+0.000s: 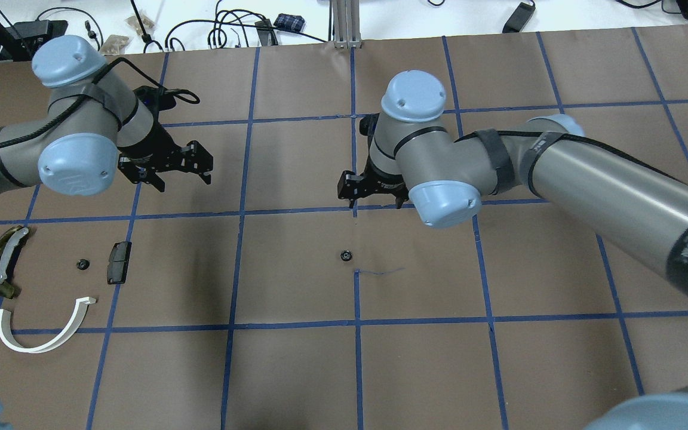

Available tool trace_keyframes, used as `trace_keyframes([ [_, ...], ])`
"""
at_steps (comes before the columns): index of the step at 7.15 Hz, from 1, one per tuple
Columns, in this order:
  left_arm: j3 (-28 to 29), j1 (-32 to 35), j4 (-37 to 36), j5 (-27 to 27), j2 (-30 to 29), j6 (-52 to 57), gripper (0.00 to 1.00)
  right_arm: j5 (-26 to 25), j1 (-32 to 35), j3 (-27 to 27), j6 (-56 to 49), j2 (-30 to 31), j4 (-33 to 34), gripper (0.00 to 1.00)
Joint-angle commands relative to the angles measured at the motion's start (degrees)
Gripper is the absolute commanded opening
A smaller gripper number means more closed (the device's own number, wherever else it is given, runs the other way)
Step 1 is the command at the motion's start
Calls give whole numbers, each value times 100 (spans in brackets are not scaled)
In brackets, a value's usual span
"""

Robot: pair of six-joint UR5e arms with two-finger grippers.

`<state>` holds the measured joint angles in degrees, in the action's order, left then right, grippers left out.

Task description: Place bearing gear from tray to pile

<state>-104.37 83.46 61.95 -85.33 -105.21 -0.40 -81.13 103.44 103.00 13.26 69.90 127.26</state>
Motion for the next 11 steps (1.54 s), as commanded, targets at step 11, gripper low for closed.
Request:
trace_keyframes([
  [11, -347, 3186, -1229, -344, -1028, -3458, 83, -764, -1661, -799, -693, 2292, -3964, 100],
])
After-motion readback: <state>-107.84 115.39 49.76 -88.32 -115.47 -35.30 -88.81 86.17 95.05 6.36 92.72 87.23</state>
